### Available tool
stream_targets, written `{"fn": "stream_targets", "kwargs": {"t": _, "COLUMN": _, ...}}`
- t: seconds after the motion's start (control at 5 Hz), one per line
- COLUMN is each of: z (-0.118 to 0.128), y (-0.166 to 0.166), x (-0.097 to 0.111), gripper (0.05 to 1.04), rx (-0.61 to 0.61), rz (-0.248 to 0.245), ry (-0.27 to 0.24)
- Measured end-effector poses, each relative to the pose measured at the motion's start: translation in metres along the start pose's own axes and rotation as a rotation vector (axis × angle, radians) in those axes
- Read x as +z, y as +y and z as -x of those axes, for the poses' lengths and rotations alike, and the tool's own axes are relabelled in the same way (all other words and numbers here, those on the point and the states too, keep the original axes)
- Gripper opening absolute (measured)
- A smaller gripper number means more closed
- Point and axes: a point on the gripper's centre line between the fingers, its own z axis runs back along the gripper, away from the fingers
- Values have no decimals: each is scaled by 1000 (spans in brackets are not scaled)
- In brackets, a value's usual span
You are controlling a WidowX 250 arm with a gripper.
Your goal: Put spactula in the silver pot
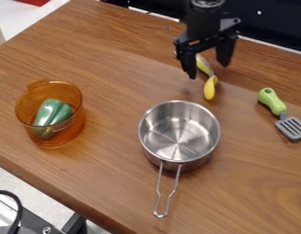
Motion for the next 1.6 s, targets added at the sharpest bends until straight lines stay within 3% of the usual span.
{"fn": "stream_targets", "kwargs": {"t": 0.4, "z": -8, "y": 3, "x": -9, "gripper": 948, "rx": 59, "rz": 31, "ry": 5}}
{"fn": "stream_targets", "kwargs": {"t": 0.8, "z": -11, "y": 11, "x": -16, "gripper": 403, "rx": 91, "rz": 26, "ry": 5}}
{"fn": "stream_targets", "kwargs": {"t": 1.0, "z": -13, "y": 14, "x": -16, "gripper": 221, "rx": 85, "rz": 25, "ry": 7}}
{"fn": "stream_targets", "kwargs": {"t": 1.2, "z": -16, "y": 15, "x": -15, "gripper": 204, "rx": 108, "rz": 30, "ry": 6}}
{"fn": "stream_targets", "kwargs": {"t": 1.4, "z": -17, "y": 18, "x": -10, "gripper": 204, "rx": 159, "rz": 31, "ry": 39}}
{"fn": "stream_targets", "kwargs": {"t": 1.6, "z": -24, "y": 17, "x": 16, "gripper": 204, "rx": 147, "rz": 112, "ry": 47}}
